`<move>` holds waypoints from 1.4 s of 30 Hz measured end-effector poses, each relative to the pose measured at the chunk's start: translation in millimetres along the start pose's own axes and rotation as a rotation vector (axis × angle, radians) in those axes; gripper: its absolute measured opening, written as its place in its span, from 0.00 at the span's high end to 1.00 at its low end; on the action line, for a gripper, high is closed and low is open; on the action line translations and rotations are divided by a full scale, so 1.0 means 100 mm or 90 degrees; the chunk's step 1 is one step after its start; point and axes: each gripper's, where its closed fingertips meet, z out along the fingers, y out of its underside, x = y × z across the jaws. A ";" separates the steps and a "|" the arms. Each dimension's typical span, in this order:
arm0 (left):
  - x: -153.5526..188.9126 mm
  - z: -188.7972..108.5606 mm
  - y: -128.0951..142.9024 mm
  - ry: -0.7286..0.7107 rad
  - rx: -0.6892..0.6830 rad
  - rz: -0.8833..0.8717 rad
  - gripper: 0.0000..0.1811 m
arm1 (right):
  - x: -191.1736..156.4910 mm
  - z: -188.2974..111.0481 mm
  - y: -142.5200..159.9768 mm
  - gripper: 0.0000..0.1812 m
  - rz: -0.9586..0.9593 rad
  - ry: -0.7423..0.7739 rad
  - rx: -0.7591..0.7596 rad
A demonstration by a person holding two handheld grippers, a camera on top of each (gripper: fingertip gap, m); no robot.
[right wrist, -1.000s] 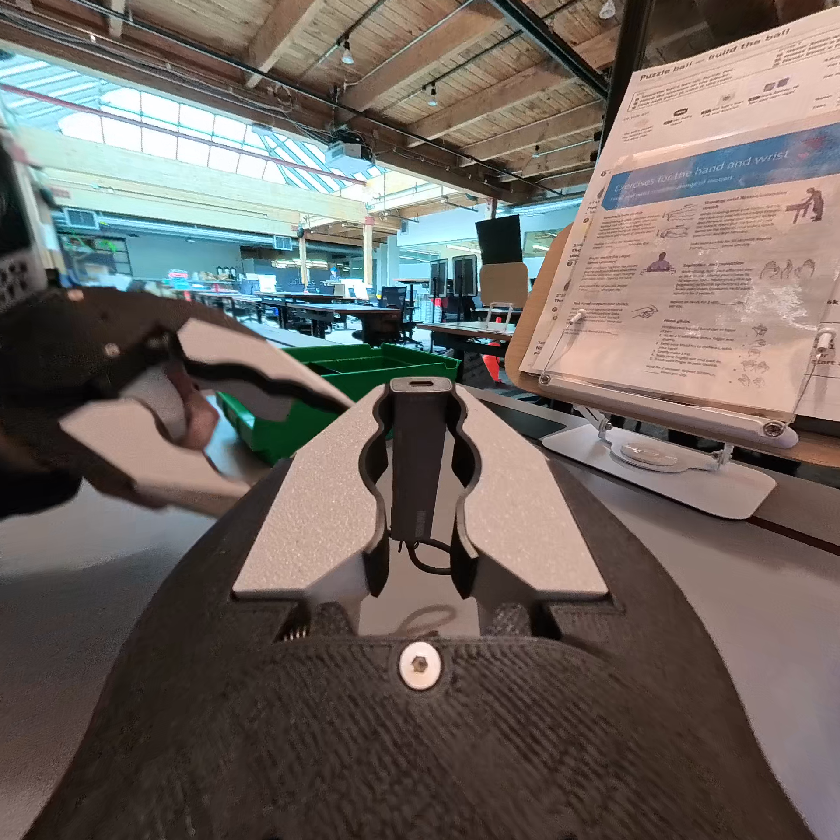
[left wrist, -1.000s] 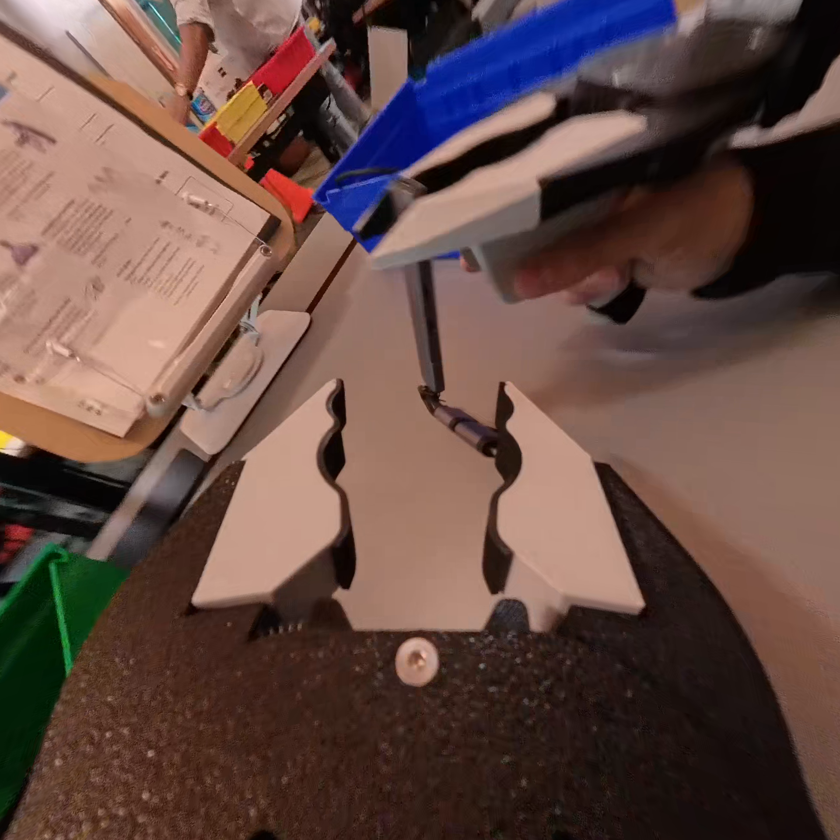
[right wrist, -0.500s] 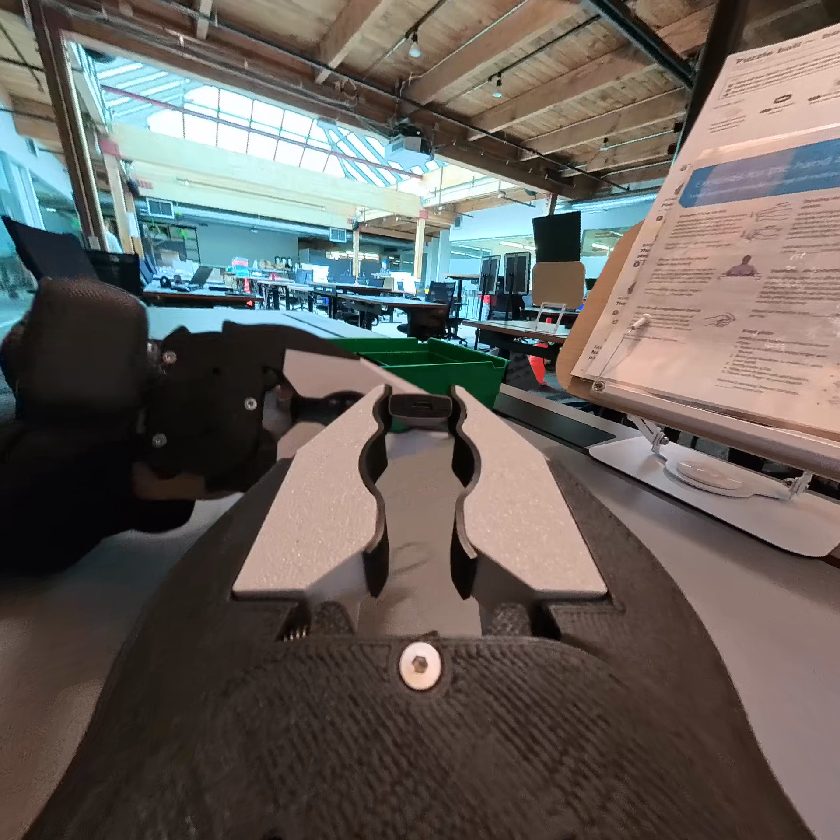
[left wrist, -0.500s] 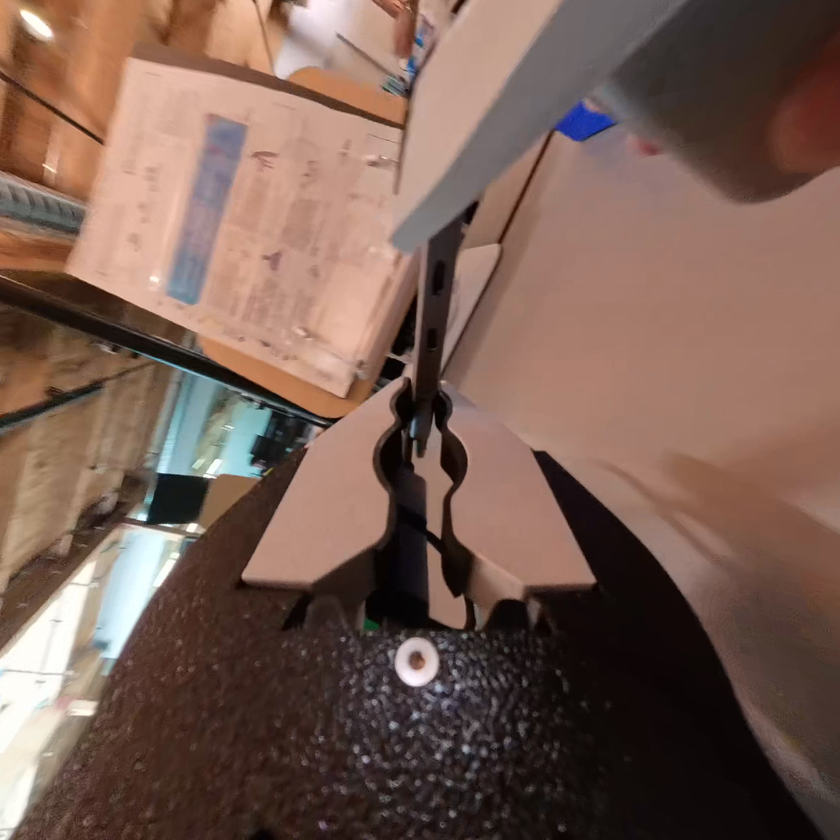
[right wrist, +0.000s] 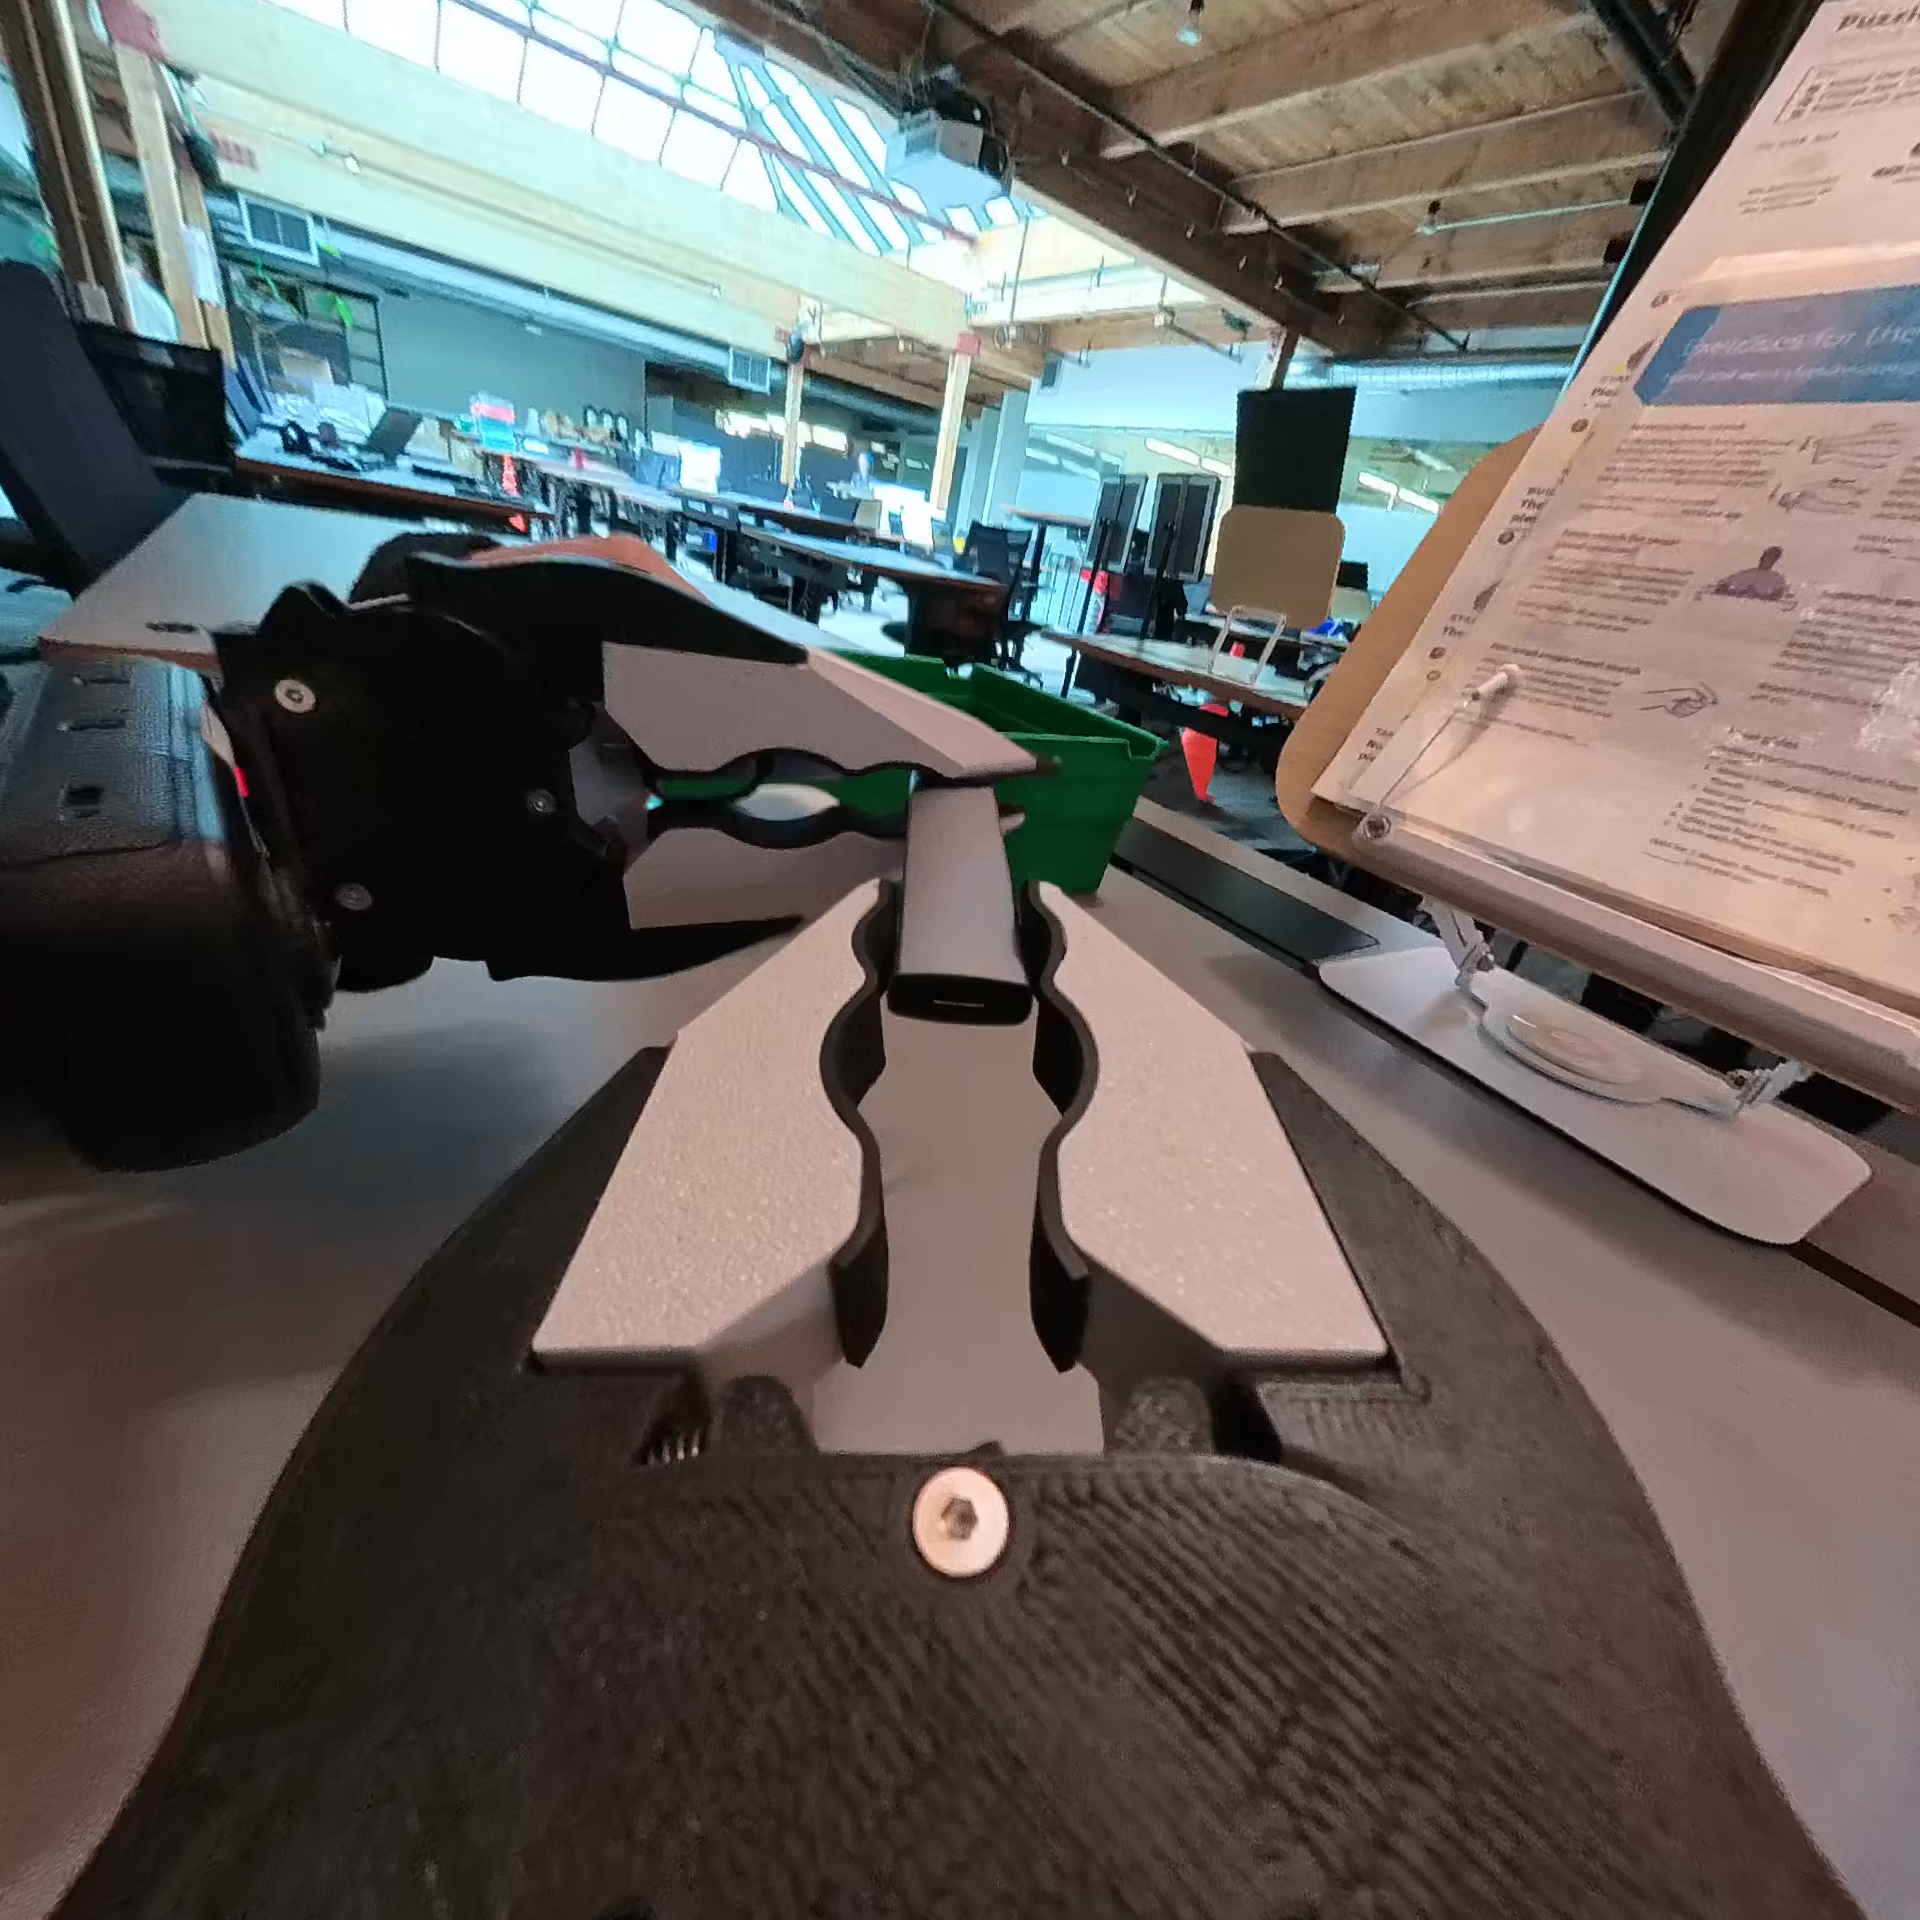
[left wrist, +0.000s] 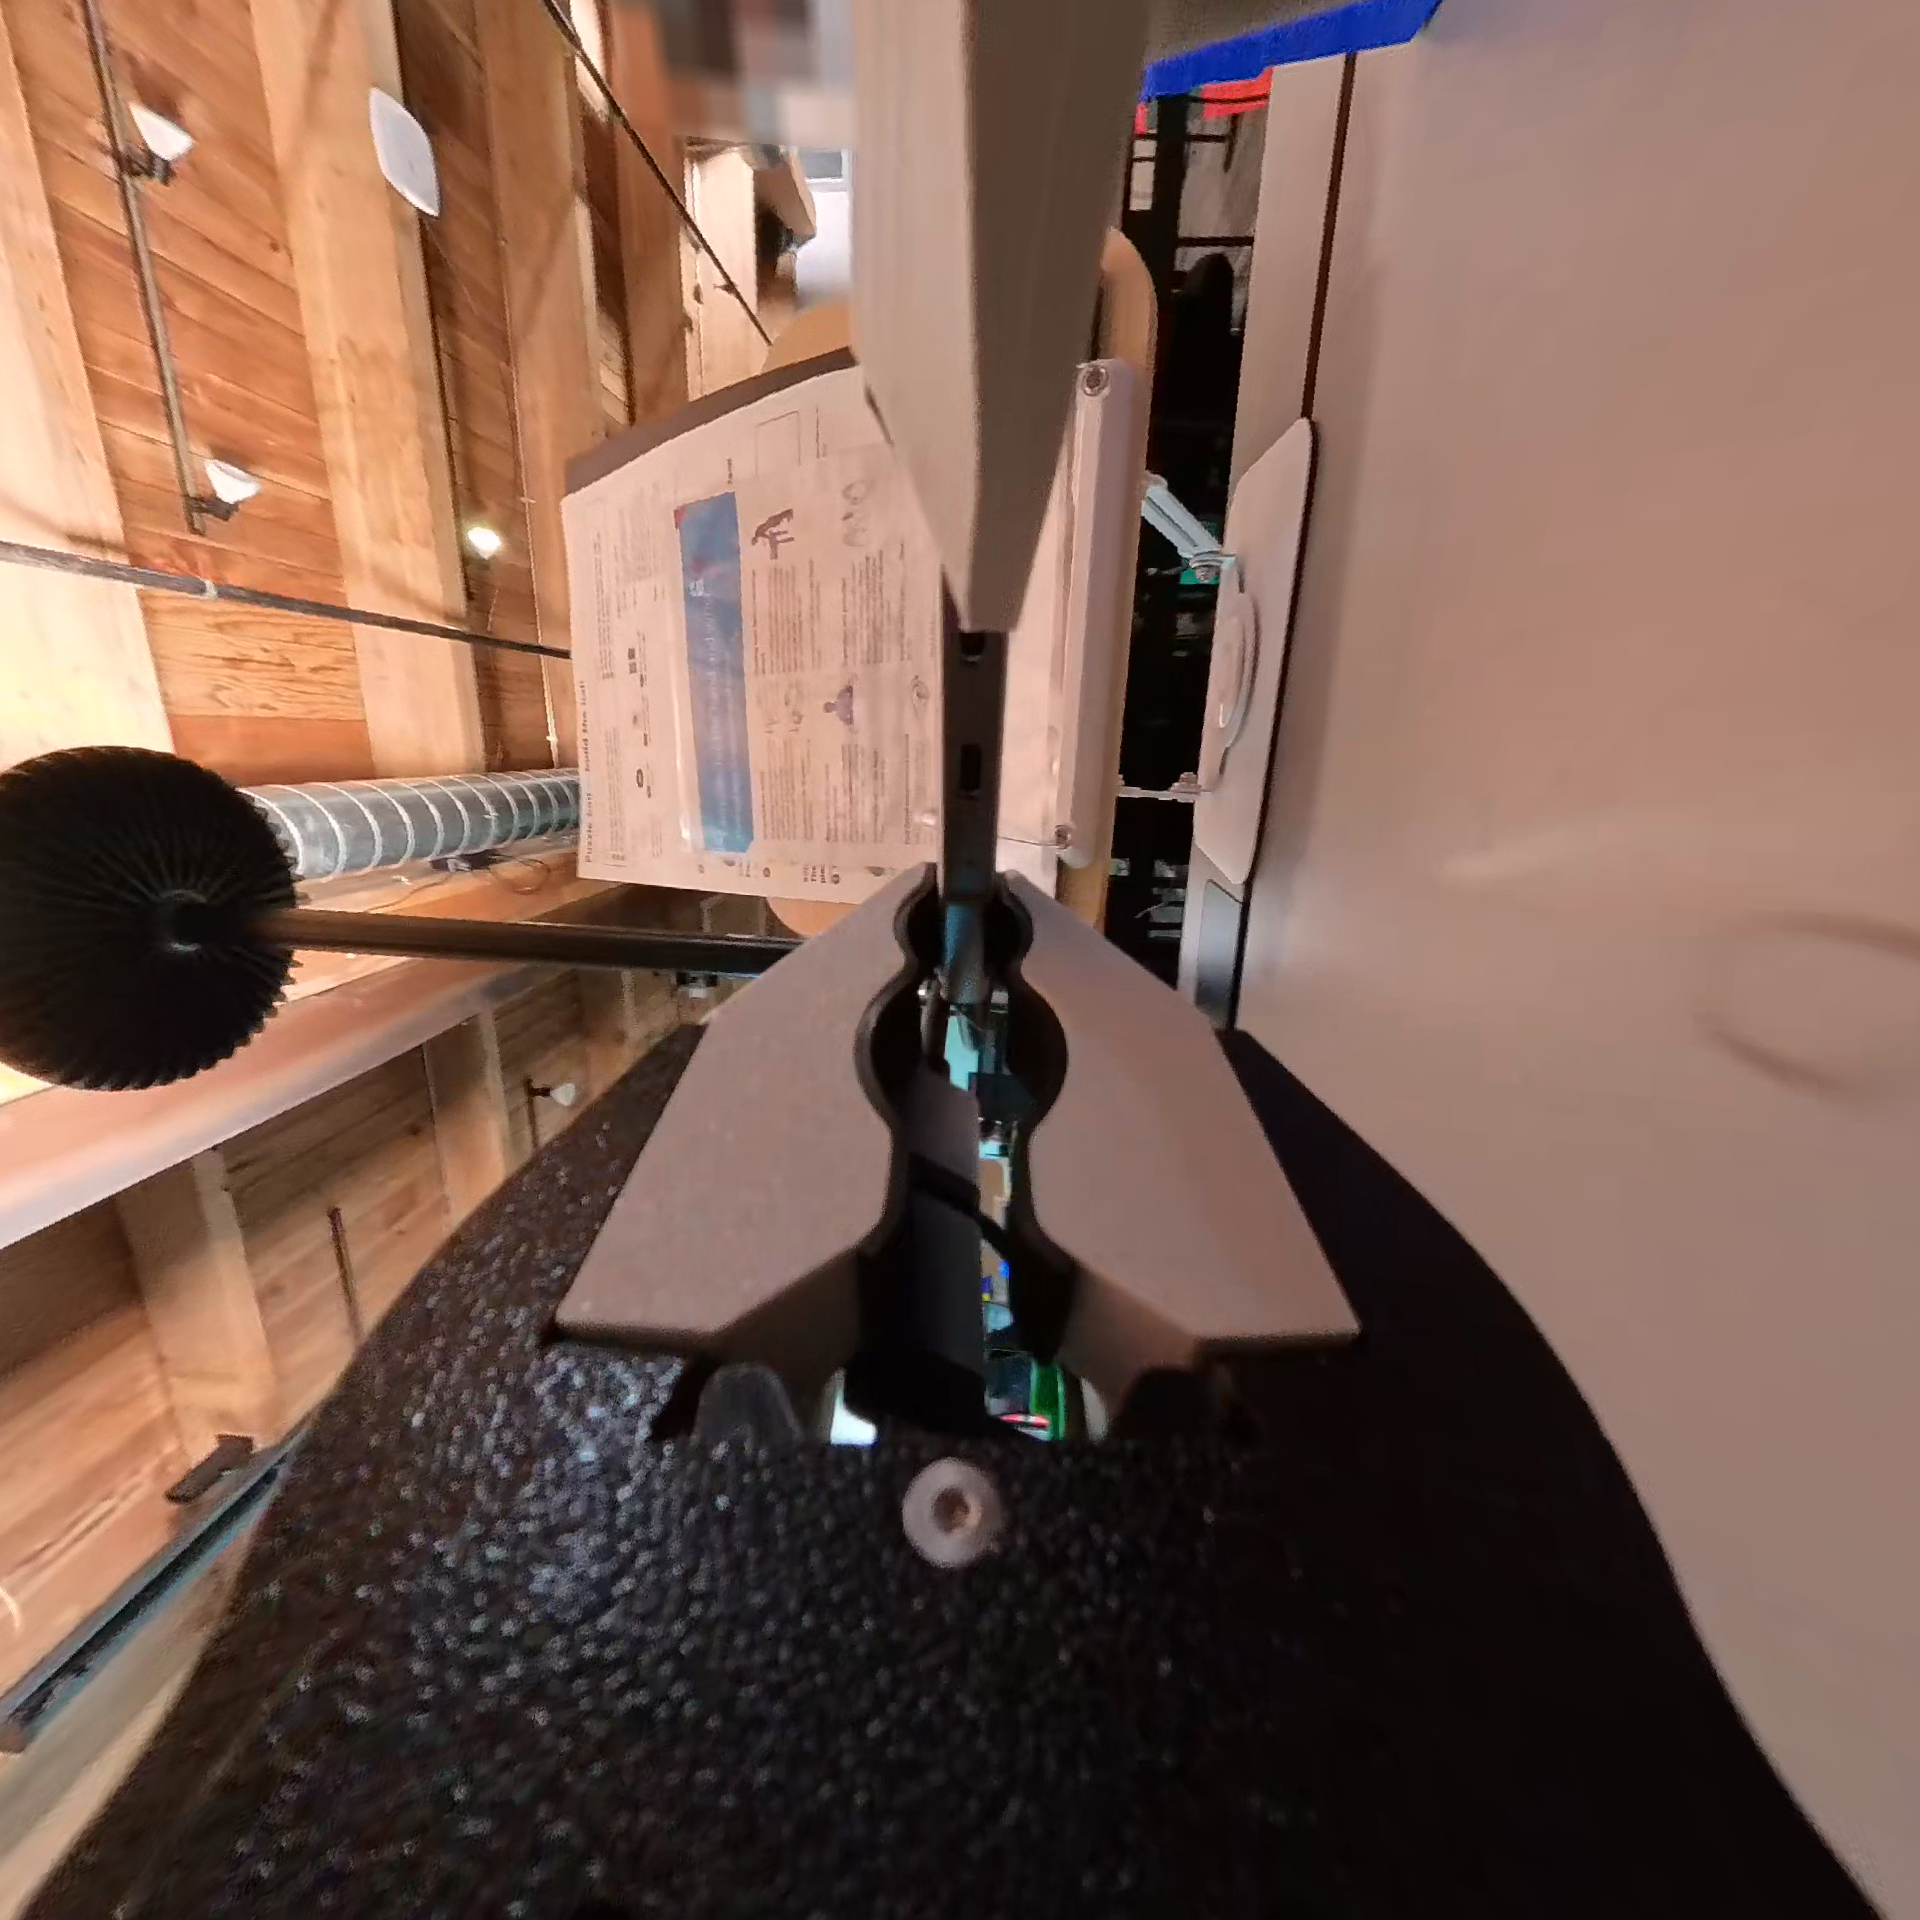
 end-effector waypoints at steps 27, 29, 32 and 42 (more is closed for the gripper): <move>-0.13 -0.05 0.06 -0.046 -0.002 -0.066 0.79 | 0.09 0.02 0.04 0.88 0.025 0.037 -0.032; -0.11 -0.10 0.00 -0.016 0.022 -0.111 0.73 | 0.17 -0.01 0.03 0.88 0.033 0.053 -0.027; -0.23 -0.25 -0.14 0.036 0.086 -0.277 0.69 | 0.26 -0.06 0.00 0.88 0.035 0.076 -0.015; -0.87 -0.45 1.04 0.096 -0.046 -0.742 0.79 | 0.41 -0.16 -0.12 0.88 0.014 0.126 0.011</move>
